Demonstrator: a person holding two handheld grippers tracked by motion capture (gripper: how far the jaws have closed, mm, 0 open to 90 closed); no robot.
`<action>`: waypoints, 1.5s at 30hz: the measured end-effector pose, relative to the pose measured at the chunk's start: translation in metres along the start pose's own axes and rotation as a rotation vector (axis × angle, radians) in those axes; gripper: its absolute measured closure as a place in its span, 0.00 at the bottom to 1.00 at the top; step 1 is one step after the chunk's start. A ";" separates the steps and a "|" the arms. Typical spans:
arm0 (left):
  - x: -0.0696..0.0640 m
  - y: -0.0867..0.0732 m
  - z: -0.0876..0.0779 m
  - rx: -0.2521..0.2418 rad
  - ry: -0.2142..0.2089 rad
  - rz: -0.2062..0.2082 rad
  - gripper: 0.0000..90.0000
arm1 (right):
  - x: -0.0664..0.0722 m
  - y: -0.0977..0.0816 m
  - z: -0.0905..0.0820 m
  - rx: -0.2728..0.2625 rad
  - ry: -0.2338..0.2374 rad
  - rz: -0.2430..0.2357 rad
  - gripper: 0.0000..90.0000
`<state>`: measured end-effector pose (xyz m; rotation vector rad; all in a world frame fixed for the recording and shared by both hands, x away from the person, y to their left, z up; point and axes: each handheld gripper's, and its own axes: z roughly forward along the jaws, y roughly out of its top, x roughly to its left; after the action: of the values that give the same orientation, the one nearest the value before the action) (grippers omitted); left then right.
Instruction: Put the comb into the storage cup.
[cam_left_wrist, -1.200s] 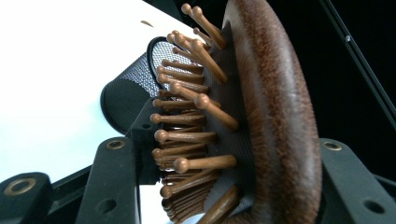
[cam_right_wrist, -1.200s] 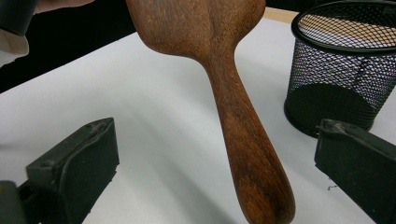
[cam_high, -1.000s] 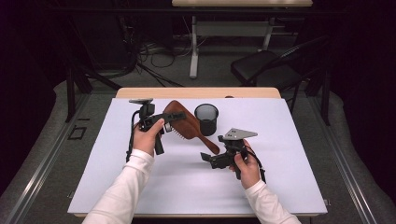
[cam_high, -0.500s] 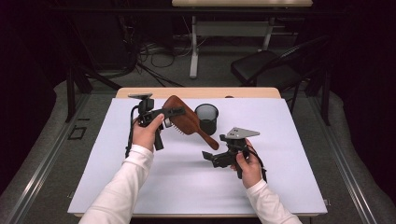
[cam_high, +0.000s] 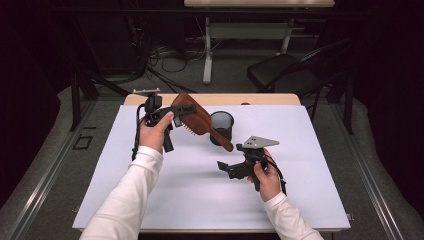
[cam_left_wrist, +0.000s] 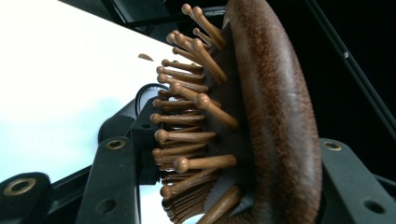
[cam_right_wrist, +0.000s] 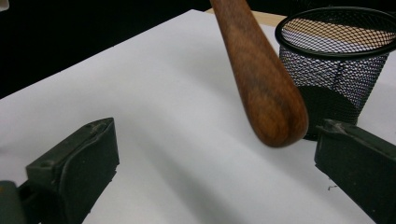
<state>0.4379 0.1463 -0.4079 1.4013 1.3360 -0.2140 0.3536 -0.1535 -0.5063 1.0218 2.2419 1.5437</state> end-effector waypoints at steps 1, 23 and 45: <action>-0.001 0.002 0.000 -0.003 0.001 -0.004 0.54 | 0.000 0.000 0.000 -0.001 -0.001 0.001 0.00; -0.015 0.023 0.001 -0.046 0.019 -0.012 0.54 | 0.000 0.000 0.000 -0.002 0.002 0.001 0.00; -0.012 0.031 0.012 -0.090 0.063 -0.024 0.53 | 0.001 0.000 0.000 0.000 0.005 0.004 0.00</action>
<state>0.4648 0.1386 -0.3855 1.3266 1.3980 -0.1247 0.3532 -0.1530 -0.5066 1.0241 2.2440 1.5499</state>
